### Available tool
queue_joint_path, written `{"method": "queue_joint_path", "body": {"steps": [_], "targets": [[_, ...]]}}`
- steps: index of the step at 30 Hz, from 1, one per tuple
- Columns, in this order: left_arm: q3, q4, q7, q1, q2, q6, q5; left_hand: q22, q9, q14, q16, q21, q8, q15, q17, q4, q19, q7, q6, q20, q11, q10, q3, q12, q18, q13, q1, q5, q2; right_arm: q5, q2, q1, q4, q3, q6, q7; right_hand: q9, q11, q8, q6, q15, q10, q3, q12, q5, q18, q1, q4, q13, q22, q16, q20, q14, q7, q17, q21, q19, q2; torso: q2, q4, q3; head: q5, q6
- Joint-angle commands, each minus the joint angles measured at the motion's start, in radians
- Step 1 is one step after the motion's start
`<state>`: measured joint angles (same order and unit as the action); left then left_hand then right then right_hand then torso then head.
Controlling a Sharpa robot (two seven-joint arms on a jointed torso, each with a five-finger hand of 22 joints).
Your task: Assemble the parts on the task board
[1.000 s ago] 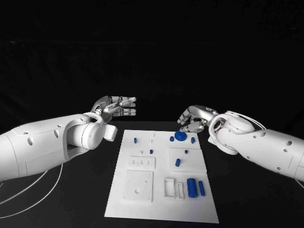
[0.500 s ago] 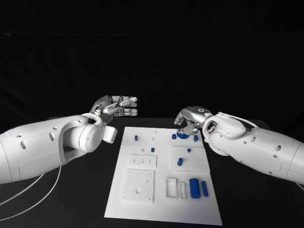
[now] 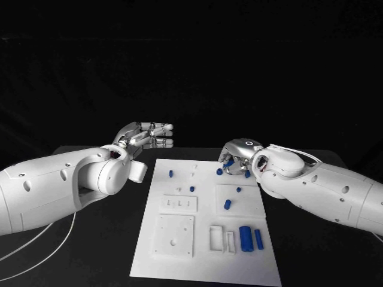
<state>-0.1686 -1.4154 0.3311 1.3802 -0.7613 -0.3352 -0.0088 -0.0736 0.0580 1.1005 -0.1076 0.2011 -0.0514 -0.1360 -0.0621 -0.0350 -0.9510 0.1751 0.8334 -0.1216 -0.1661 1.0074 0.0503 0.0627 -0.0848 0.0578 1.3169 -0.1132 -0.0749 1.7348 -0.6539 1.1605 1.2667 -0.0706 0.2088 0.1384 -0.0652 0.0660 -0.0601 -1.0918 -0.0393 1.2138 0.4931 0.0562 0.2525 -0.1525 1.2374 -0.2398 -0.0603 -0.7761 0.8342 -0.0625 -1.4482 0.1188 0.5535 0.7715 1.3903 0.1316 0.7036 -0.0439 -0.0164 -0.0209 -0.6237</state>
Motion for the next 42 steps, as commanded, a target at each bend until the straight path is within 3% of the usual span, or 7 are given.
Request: {"method": "queue_joint_path", "body": {"steps": [1, 5, 9, 13, 20, 34, 42], "targets": [[0.002, -0.003, 0.009, 0.003, 0.003, 0.024, -0.007, 0.0, -0.001, -0.003, 0.005, -0.001, -0.004, -0.005, 0.0, -0.007, -0.004, 0.001, -0.008, -0.006, -0.001, -0.009, -0.002, -0.002, 0.012, 0.0, -0.005, 0.002, 0.004, 0.019, 0.004, 0.0, 0.001, -0.001, -0.059, 0.018, -0.002, 0.002, -0.003, -0.008, -0.001, -0.001, 0.007, 0.002, 0.019, -0.024, -0.01, -0.001, -0.001, 0.009, 0.006, 0.002, 0.005, -0.001, 0.003, -0.017, 0.004, 0.004, 0.008, -0.0012, -0.0013, -0.005, 0.002], [0.003, -0.006, 0.007, 0.005, 0.003, 0.027, -0.008, 0.0, -0.001, -0.004, 0.006, 0.0, -0.004, -0.005, 0.0, -0.007, -0.005, 0.001, -0.012, -0.007, -0.002, -0.012, -0.001, -0.002, 0.011, 0.0, -0.005, 0.002, 0.005, 0.025, 0.013, 0.0, -0.01, 0.0, -0.053, 0.018, -0.001, 0.006, -0.003, 0.001, 0.001, -0.014, 0.006, 0.002, 0.01, -0.026, -0.012, 0.002, 0.0, 0.009, 0.003, 0.005, 0.005, 0.001, 0.008, -0.042, 0.01, 0.011, 0.012, -0.0027, -0.0028, -0.003, 0.003], [0.004, -0.011, 0.006, 0.006, 0.001, 0.027, -0.008, 0.0, -0.002, -0.005, 0.007, -0.001, -0.004, -0.006, 0.0, -0.008, -0.004, 0.002, -0.016, -0.008, -0.003, -0.016, -0.001, -0.002, 0.01, 0.0, -0.006, 0.002, 0.006, 0.036, 0.021, -0.001, -0.017, 0.0, -0.038, 0.025, -0.001, 0.008, -0.003, 0.001, 0.003, -0.02, 0.003, 0.002, -0.004, -0.026, -0.01, 0.004, 0.0, 0.005, 0.0, 0.006, 0.004, 0.001, 0.009, -0.052, 0.012, 0.013, 0.017, -0.005, -0.0013, 0.0, 0.004], [0.004, -0.015, 0.005, 0.007, -0.001, 0.029, -0.008, 0.0, -0.002, -0.006, 0.008, -0.001, -0.003, -0.007, 0.0, -0.008, -0.003, 0.002, -0.02, -0.009, -0.004, -0.019, 0.0, -0.002, 0.009, 0.0, -0.007, 0.003, 0.007, 0.048, 0.026, -0.002, -0.021, 0.0, -0.017, 0.034, -0.001, 0.01, -0.003, -0.001, 0.004, -0.03, 0.006, 0.002, -0.014, -0.024, -0.007, 0.009, 0.0, -0.014, -0.003, 0.007, 0.003, 0.001, 0.01, -0.073, 0.017, 0.018, 0.022, -0.008, -0.0043, -0.002, 0.008], [0.005, -0.019, 0.004, 0.01, -0.003, 0.029, -0.009, 0.0, -0.002, -0.007, 0.008, -0.001, -0.003, -0.007, 0.0, -0.008, -0.003, 0.003, -0.025, -0.009, -0.005, -0.022, -0.001, -0.001, 0.009, 0.001, -0.008, 0.003, 0.007, 0.067, 0.032, -0.002, -0.025, 0.0, 0.006, 0.052, -0.001, 0.012, -0.003, -0.004, 0.005, -0.04, 0.012, 0.001, -0.03, -0.023, -0.003, 0.014, 0.0, -0.039, -0.006, 0.008, 0.002, 0.001, 0.009, -0.099, 0.025, 0.023, 0.03, -0.0052, -0.0042, 0.003, 0.013], [0.006, -0.022, 0.002, 0.012, -0.003, 0.03, -0.009, 0.0, -0.002, -0.007, 0.009, -0.002, -0.003, -0.007, 0.0, -0.008, -0.002, 0.003, -0.028, -0.01, -0.005, -0.024, -0.001, -0.001, 0.008, 0.0, -0.008, 0.003, 0.008, 0.085, 0.041, -0.004, -0.04, 0.0, -0.007, 0.066, -0.001, 0.011, -0.003, -0.011, 0.008, -0.034, 0.042, 0.002, -0.063, -0.017, -0.003, 0.024, 0.0, -0.114, -0.003, 0.011, 0.001, -0.001, 0.007, -0.153, 0.041, 0.028, 0.043, -0.0063, -0.0056, 0.004, 0.011], [0.006, -0.02, 0.001, 0.012, -0.002, 0.032, -0.009, 0.0, -0.002, -0.007, 0.008, -0.001, -0.003, -0.008, 0.0, -0.007, -0.004, 0.004, -0.035, -0.01, -0.006, -0.025, 0.0, -0.001, 0.007, 0.001, -0.01, 0.004, 0.009, 0.085, 0.045, -0.007, -0.039, 0.0, -0.027, 0.06, -0.002, 0.007, -0.003, -0.021, 0.007, -0.024, 0.043, 0.002, -0.062, -0.014, -0.004, 0.026, 0.0, -0.147, -0.001, 0.009, 0.001, -0.003, 0.006, -0.169, 0.047, 0.027, 0.049, -0.0076, -0.0072, 0.002, 0.013]]}}
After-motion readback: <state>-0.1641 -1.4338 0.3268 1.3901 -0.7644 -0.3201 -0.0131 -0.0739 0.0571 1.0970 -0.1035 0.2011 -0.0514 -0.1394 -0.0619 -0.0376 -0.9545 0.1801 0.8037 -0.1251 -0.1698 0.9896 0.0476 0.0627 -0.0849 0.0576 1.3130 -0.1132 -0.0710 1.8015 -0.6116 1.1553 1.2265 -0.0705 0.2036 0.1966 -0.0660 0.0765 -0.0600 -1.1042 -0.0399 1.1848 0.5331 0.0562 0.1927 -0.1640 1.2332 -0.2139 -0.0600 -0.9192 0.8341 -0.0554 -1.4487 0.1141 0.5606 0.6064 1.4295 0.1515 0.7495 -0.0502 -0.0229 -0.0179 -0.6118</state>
